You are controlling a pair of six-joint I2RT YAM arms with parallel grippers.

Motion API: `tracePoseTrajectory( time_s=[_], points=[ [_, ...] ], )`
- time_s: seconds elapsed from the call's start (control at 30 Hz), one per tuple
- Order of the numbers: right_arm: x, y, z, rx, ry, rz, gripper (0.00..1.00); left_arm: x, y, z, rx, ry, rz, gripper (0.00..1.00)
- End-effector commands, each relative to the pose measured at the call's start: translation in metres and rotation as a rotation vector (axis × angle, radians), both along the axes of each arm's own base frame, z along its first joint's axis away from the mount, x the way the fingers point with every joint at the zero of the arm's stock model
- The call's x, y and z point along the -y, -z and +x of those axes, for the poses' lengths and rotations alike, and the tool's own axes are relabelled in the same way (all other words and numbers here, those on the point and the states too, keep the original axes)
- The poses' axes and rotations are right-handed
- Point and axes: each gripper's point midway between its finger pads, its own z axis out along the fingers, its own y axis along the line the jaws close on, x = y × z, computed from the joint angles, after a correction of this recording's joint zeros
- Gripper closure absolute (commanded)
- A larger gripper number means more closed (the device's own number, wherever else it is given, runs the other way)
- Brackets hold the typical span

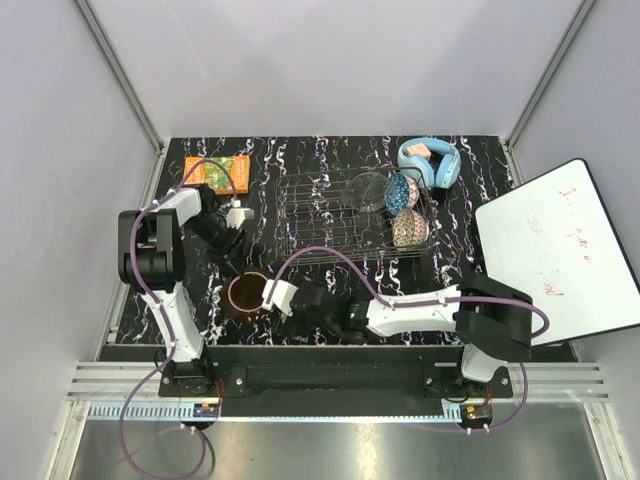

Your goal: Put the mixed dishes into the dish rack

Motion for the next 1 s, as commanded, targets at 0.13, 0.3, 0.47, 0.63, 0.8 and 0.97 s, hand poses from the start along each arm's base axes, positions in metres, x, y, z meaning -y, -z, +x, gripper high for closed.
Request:
tracePoseTrajectory(
  time_s=[0.13, 0.3, 0.47, 0.63, 0.8, 0.97],
  points=[
    [-0.029, -0.002, 0.006, 0.177, -0.032, 0.008, 0.00, 0.014, -0.010, -0.002, 0.044, 0.016, -0.057, 0.48],
    [-0.031, 0.013, 0.001, 0.243, -0.051, -0.030, 0.00, 0.031, -0.014, -0.008, 0.051, 0.048, -0.079, 0.48],
    [-0.034, 0.017, -0.004, 0.284, -0.072, -0.045, 0.00, 0.041, -0.016, -0.012, 0.057, 0.066, -0.086, 0.48],
    [-0.032, 0.030, -0.006, 0.437, -0.085, -0.103, 0.01, 0.045, -0.012, -0.013, 0.054, 0.074, -0.087, 0.49],
    [-0.029, 0.048, -0.009, 0.565, -0.105, -0.143, 0.00, 0.046, -0.011, -0.014, 0.054, 0.075, -0.086, 0.49],
    [-0.026, 0.053, -0.007, 0.621, -0.117, -0.170, 0.00, 0.049, -0.009, -0.017, 0.044, 0.075, -0.088, 0.49]
  ],
)
